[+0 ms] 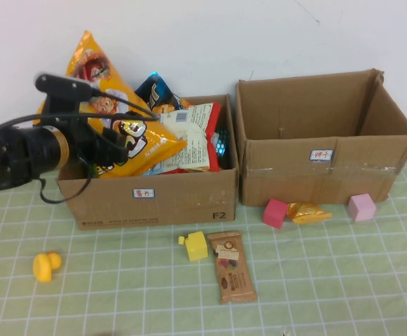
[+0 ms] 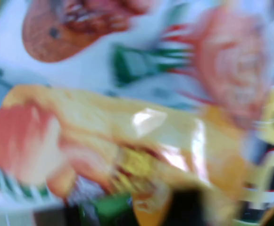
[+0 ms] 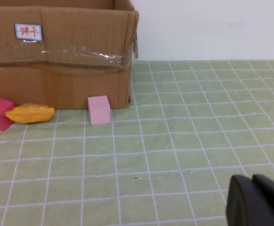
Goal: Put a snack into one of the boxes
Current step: Place the potato chip in the potato chip box, then pick up the biscuit
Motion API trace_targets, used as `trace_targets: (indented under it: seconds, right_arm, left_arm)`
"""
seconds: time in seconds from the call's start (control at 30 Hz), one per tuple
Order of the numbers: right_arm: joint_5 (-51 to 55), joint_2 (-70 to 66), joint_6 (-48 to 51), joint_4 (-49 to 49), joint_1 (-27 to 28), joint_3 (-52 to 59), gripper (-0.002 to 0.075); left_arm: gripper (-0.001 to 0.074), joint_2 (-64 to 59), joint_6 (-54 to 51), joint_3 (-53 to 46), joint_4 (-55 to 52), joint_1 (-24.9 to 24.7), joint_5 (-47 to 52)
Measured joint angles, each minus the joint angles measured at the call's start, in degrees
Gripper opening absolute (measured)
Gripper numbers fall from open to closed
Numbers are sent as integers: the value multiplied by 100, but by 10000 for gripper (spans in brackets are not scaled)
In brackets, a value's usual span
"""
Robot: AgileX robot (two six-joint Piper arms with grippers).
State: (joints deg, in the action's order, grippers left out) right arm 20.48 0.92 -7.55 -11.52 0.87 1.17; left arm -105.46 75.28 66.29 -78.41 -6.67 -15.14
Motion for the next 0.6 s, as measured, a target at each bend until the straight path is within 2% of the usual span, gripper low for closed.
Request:
trace_targets:
  seconds: [0.07, 0.13, 0.27, 0.4, 0.53, 0.6]
  right_arm:
    - [0, 0, 0, 0, 0, 0, -2]
    - [0, 0, 0, 0, 0, 0, -2]
    - [0, 0, 0, 0, 0, 0, -2]
    - [0, 0, 0, 0, 0, 0, -2]
    - [0, 0, 0, 0, 0, 0, -2]
    - [0, 0, 0, 0, 0, 0, -2]
  left_arm:
    - [485, 175, 449, -10, -436, -12, -21]
    - [529, 394, 921, -10, -1010, -12, -21]
    - [512, 898, 1633, -21, -1960, -12, -100]
    - [391, 1481, 1948, -33, -2183, 12, -427]
    - [155, 1986, 2179, -33, -2219, 20, -1128]
    - [71, 2114, 2245, -33, -2241, 20, -1682]
